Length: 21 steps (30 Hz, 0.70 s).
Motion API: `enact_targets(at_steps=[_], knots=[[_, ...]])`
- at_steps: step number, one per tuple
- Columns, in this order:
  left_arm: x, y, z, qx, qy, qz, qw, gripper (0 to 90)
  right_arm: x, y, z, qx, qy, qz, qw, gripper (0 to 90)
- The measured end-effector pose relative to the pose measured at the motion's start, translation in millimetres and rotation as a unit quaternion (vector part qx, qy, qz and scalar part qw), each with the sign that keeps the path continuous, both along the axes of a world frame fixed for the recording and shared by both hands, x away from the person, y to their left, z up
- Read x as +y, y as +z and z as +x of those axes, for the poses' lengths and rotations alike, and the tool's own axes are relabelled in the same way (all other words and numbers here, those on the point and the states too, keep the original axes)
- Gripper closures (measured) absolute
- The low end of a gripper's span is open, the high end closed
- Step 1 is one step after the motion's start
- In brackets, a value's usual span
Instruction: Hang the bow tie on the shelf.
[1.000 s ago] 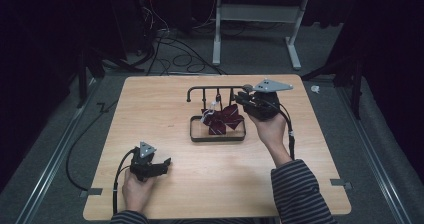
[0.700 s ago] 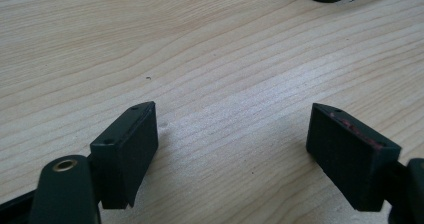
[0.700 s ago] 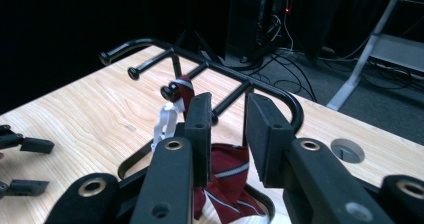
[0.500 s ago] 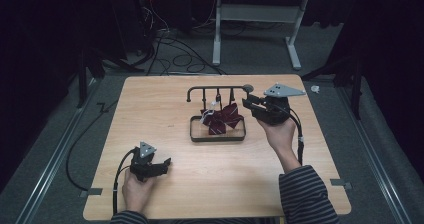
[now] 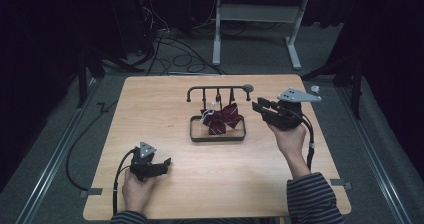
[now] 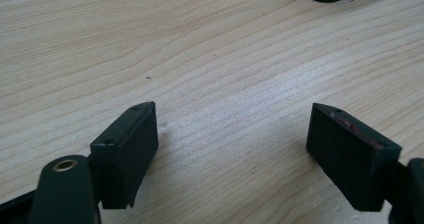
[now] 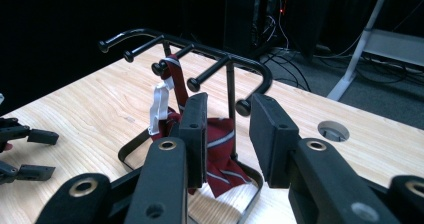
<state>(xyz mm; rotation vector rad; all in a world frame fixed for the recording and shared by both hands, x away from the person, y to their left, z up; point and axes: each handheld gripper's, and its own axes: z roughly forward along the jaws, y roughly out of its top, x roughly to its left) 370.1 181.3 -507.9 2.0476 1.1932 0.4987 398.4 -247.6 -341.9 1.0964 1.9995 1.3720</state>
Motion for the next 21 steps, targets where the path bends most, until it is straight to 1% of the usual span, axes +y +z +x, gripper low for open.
enact_targets(at_steps=[3,5,14,21], knots=[[0.0,0.0,0.0,0.0,0.0,0.001,1.0,21.1,-4.8,-1.7,-3.6,-0.001,-0.003,0.001,1.0,70.3],[0.0,-0.1,0.0,0.0,0.0,0.001,1.0,21.1,-7.1,-3.3,-5.6,-0.002,0.001,0.003,1.0,70.2],[0.0,0.1,0.0,0.0,0.0,0.001,1.0,21.1,-17.0,-8.1,-13.6,0.005,-0.008,0.002,1.0,70.3],[0.0,0.1,0.0,0.001,0.0,0.0,1.0,21.1,-22.6,-11.8,-19.8,0.007,-0.007,0.002,0.9999,70.2]])
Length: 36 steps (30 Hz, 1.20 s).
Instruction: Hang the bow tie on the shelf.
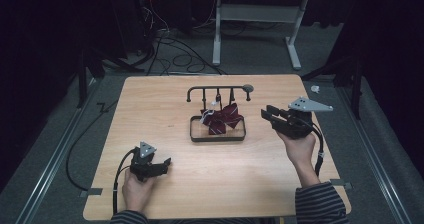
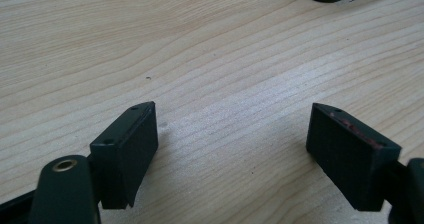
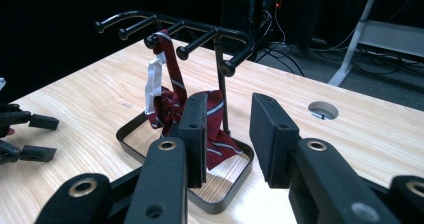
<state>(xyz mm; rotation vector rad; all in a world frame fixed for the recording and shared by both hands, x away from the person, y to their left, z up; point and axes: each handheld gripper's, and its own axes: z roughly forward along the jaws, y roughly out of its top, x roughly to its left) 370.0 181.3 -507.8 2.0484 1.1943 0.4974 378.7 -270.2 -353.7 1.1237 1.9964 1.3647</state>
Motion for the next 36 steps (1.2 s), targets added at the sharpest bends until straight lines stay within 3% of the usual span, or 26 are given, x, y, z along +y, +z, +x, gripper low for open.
enact_targets(at_steps=[20,28,36], knots=[[0.1,0.0,0.1,-0.001,0.0,0.001,1.0,21.1,-20.8,-15.6,-26.2,0.004,-0.014,0.033,0.9994,69.9],[0.1,-0.1,0.1,-0.001,0.0,0.0,1.0,21.1,-25.9,-19.0,-35.3,0.003,-0.016,0.033,0.9993,69.8],[0.1,0.0,0.0,0.0,0.0,0.0,1.0,21.1,-28.9,-32.8,-41.8,0.015,-0.021,0.04,0.9989,69.9]])
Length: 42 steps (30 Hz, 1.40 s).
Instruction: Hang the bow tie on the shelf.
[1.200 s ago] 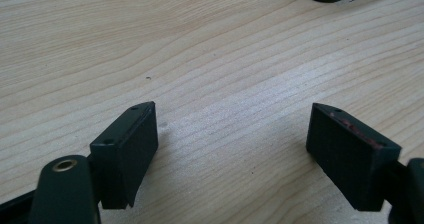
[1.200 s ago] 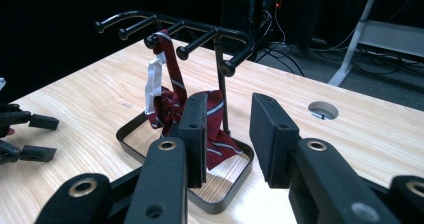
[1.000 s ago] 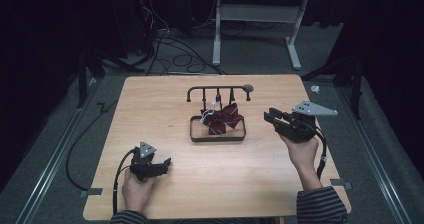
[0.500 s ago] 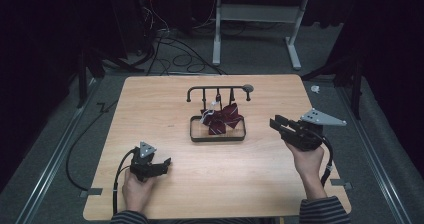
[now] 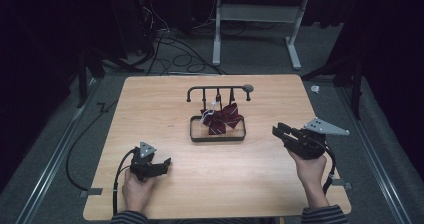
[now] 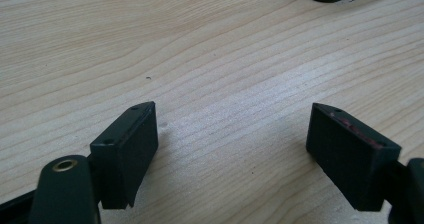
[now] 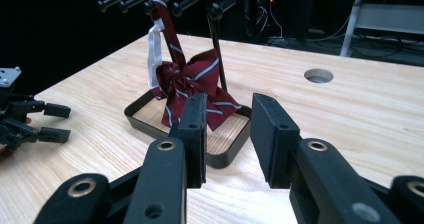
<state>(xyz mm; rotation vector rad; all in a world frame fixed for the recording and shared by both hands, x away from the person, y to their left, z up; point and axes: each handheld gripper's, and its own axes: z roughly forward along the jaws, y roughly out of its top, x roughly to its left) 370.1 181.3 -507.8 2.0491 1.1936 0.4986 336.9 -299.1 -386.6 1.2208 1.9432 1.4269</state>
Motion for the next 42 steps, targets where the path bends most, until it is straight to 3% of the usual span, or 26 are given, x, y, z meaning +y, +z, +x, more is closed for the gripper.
enact_targets(at_steps=[13,42], knots=[[0.0,0.0,0.0,0.0,0.0,0.0,1.0,21.1,1.6,-24.7,-3.0,0.023,-0.005,0.001,0.9997,70.0],[0.1,0.0,0.0,0.0,0.0,0.0,1.0,21.2,17.3,-58.9,-2.1,0.066,0.009,0.006,0.9978,69.2]])
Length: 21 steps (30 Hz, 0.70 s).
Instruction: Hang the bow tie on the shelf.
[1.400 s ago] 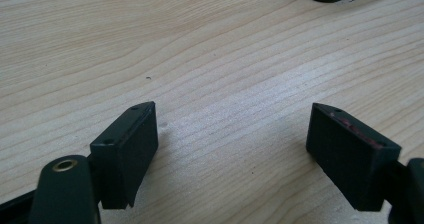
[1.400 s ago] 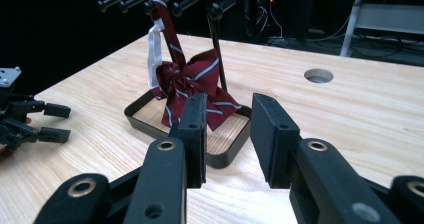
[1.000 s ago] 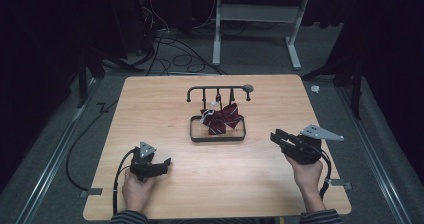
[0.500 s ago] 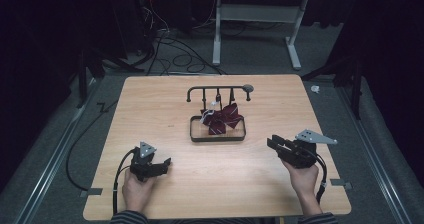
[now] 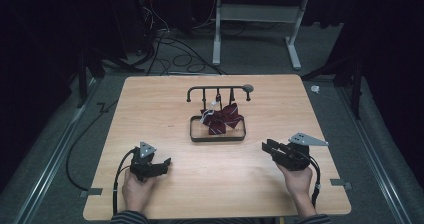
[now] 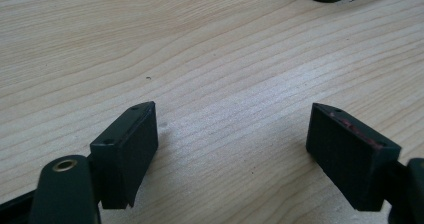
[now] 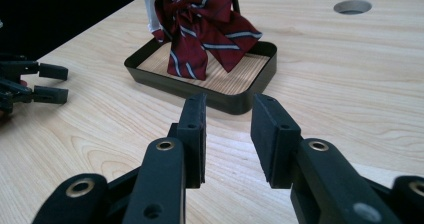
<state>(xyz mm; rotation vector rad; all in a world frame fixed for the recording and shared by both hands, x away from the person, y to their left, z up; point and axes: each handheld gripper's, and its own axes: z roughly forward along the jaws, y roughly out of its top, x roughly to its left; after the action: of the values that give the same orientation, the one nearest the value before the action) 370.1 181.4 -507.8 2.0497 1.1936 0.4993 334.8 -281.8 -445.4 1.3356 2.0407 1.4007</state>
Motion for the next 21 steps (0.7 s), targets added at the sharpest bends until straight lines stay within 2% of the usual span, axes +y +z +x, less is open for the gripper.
enact_targets(at_steps=[10,15,21], knots=[[0.1,0.0,0.0,0.0,0.0,0.0,1.0,21.2,15.8,-10.7,7.8,0.014,0.01,-0.005,0.9998,69.3],[0.2,0.1,-0.4,0.0,0.001,0.0,1.0,21.1,22.3,-16.8,11.6,0.022,0.013,-0.024,0.9994,69.2],[0.2,0.0,-0.4,0.0,0.0,-0.001,1.0,21.1,25.5,-23.3,16.6,0.033,0.014,-0.034,0.9988,69.2]])
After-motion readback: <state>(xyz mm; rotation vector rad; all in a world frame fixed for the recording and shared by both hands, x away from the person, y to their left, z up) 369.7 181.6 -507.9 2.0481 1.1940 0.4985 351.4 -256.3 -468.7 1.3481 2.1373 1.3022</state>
